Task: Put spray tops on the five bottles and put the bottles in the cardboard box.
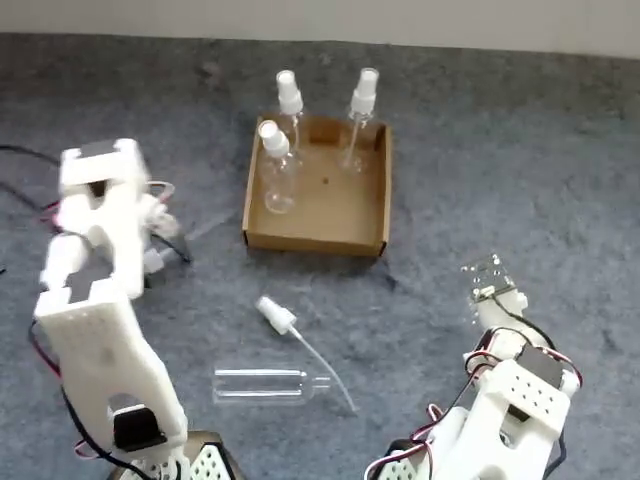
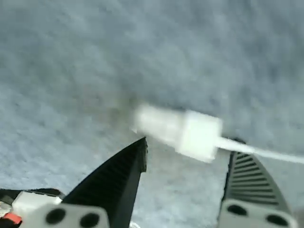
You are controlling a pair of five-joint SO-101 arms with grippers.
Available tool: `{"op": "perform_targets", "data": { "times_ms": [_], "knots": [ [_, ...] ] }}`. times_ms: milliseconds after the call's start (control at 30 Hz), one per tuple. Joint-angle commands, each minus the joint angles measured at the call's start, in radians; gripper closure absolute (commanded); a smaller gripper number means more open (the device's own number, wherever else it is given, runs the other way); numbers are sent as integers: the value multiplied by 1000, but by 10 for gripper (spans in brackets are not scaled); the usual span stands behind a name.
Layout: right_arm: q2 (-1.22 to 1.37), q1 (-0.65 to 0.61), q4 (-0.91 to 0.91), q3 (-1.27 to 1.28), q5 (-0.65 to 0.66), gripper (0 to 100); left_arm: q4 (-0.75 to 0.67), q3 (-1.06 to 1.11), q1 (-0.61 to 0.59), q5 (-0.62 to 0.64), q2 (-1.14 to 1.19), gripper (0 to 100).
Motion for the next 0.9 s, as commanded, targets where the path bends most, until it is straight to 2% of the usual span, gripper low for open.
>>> {"op": "perform_targets", "data": {
  "times_ms": [0, 400, 467, 567, 767, 800, 867],
  "knots": [
    [-19, -5, -13, -12, 8, 992, 6, -101, -105, 2, -5, 780],
    [-24, -1, -13, -12, 8, 992, 6, -163, -131, -9, -5, 780],
    [-24, -5, -13, -12, 8, 992, 17, -179, -124, -95, -5, 780],
    [-27, -8, -13, -12, 8, 992, 120, -228, -87, -270, -7, 780],
    [-27, -7, -13, -12, 8, 992, 132, -338, -117, -824, -2, 779],
    [-27, -8, -13, -12, 8, 992, 104, -367, -119, -876, 1, 779],
    [-27, -10, -13, -12, 8, 992, 61, -409, -127, -890, 4, 779]
  ]
}}
